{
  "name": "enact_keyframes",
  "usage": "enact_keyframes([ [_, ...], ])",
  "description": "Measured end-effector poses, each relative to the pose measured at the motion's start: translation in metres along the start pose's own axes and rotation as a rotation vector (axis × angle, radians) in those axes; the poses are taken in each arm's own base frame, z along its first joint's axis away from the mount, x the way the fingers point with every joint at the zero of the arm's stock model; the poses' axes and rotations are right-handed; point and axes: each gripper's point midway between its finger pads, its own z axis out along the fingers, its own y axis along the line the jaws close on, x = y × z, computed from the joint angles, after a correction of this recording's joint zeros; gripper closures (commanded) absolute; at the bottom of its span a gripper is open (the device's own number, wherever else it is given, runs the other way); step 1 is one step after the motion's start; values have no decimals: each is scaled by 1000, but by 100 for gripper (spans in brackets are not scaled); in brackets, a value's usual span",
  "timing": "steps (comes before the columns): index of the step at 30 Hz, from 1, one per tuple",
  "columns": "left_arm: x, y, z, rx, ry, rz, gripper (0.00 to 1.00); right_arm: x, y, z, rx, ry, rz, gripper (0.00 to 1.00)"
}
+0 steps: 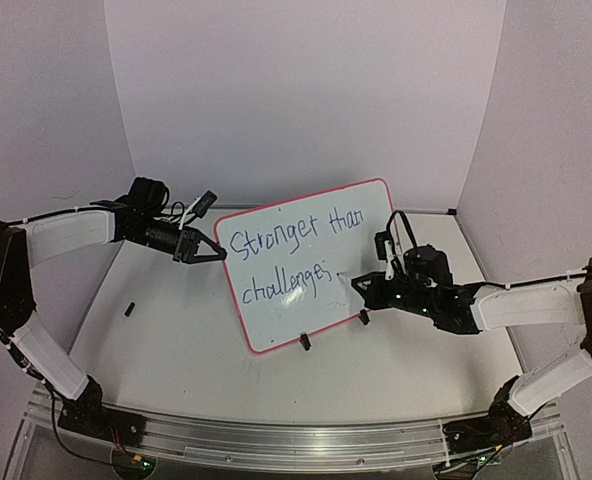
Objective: Write a sentence on the whiteboard
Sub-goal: Write on the whiteboard with the whiteboard.
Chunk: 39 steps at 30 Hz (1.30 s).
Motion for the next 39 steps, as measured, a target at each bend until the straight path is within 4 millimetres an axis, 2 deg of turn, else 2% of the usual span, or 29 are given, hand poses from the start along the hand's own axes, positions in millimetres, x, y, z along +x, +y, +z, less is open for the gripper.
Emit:
enact_keyframes([
  [8, 0, 0, 0, 0, 0, 0, 100, 10, -6, 6, 23, 30, -2, 100],
  [18, 0, 0, 0, 0, 0, -1, 100, 9, -6, 6, 26, 28, -2, 100],
  [21, 0, 0, 0, 1, 0, 3, 100, 3, -3, 1, 17, 12, -5, 100],
  [27, 0, -1, 0, 1, 0, 4, 100, -28, 13, -22, -33, -77, -19, 100],
  [31, 0, 0, 0, 1, 0, 4, 100, -27, 13, -22, -37, -71, -27, 100],
  [35, 0, 0, 0, 0, 1, 3, 94, -25, 14, -21, -40, -66, -32, 100],
  [39, 0, 3, 1, -18, 4, 19, 79, -28, 15, -22, -42, -72, -43, 100],
])
